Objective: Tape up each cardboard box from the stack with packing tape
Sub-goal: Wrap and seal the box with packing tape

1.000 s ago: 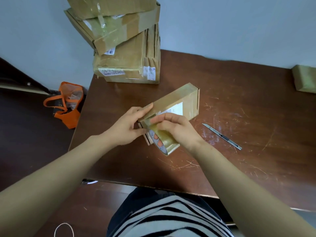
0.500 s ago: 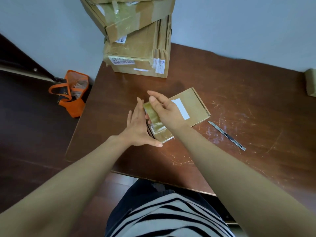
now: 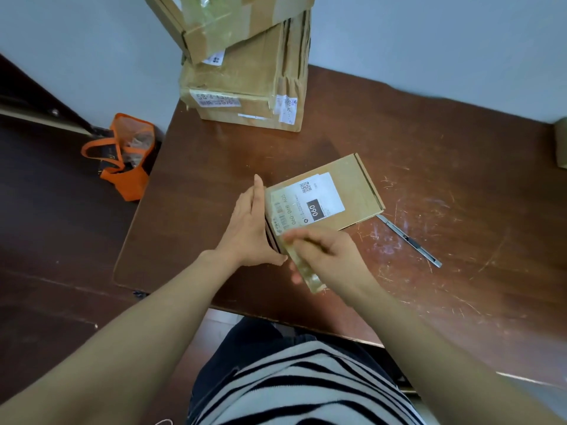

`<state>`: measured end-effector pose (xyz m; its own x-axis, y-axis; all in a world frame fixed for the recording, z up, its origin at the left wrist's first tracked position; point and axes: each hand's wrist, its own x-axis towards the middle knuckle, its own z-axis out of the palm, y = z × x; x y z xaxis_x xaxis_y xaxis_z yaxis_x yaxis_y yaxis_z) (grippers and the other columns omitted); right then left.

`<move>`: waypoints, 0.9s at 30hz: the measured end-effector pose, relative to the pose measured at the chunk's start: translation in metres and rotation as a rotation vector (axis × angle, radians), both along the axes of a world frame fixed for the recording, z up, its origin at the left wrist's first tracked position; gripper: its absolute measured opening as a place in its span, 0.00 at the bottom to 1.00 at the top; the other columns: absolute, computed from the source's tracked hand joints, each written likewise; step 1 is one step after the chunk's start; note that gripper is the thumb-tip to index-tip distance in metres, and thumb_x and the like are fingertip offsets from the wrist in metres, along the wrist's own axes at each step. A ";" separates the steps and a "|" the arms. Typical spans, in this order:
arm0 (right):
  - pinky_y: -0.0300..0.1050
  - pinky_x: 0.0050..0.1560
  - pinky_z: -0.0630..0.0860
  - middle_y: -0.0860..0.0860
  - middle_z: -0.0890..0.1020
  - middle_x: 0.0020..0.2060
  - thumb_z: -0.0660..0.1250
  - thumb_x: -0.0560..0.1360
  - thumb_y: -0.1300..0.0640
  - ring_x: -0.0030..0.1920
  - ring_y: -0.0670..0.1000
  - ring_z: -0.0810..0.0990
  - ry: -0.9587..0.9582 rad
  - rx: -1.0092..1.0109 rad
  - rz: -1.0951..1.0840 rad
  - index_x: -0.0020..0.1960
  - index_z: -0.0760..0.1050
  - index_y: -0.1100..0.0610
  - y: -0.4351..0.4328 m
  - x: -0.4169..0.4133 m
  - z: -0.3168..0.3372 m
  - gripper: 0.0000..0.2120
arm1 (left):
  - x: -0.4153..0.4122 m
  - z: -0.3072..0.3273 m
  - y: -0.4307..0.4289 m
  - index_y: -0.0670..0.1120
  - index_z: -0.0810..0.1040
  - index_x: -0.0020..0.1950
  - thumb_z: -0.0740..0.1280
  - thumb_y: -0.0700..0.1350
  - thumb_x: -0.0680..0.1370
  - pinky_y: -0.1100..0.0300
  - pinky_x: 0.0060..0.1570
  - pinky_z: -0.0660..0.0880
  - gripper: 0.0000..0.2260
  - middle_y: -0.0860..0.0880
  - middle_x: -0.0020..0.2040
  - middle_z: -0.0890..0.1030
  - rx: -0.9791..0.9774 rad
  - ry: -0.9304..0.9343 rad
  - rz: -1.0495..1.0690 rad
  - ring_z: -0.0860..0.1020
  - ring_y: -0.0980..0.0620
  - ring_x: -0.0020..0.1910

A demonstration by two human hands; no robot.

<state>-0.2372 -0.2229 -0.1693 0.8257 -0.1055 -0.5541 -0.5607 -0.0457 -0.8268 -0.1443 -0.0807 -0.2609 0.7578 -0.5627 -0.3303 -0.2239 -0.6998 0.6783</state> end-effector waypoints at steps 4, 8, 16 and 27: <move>0.58 0.36 0.79 0.57 0.80 0.29 0.65 0.79 0.57 0.27 0.57 0.79 0.164 0.060 -0.105 0.47 0.81 0.53 -0.004 -0.029 -0.012 0.07 | 0.004 -0.004 0.000 0.44 0.29 0.75 0.81 0.56 0.55 0.49 0.75 0.50 0.70 0.49 0.75 0.50 0.040 -0.069 -0.036 0.48 0.49 0.74; 0.47 0.29 0.78 0.57 0.80 0.28 0.63 0.79 0.58 0.23 0.55 0.78 0.333 -0.009 -0.050 0.48 0.77 0.60 -0.002 -0.019 -0.037 0.06 | 0.004 -0.001 -0.002 0.44 0.30 0.76 0.80 0.55 0.56 0.47 0.75 0.49 0.68 0.48 0.75 0.49 0.076 -0.088 -0.062 0.47 0.46 0.75; 0.44 0.24 0.78 0.60 0.77 0.26 0.59 0.80 0.64 0.20 0.54 0.76 0.482 0.116 -0.041 0.46 0.71 0.66 -0.005 0.018 -0.047 0.06 | 0.017 0.020 -0.007 0.43 0.30 0.75 0.72 0.59 0.65 0.48 0.71 0.29 0.59 0.44 0.75 0.28 0.403 -0.114 -0.278 0.27 0.48 0.73; 0.44 0.28 0.76 0.61 0.76 0.28 0.57 0.72 0.70 0.23 0.57 0.76 0.477 0.260 -0.049 0.47 0.70 0.65 -0.013 0.019 -0.047 0.06 | -0.006 -0.007 -0.035 0.39 0.66 0.73 0.48 0.56 0.81 0.49 0.70 0.57 0.28 0.41 0.73 0.67 0.323 -0.578 -0.362 0.66 0.45 0.72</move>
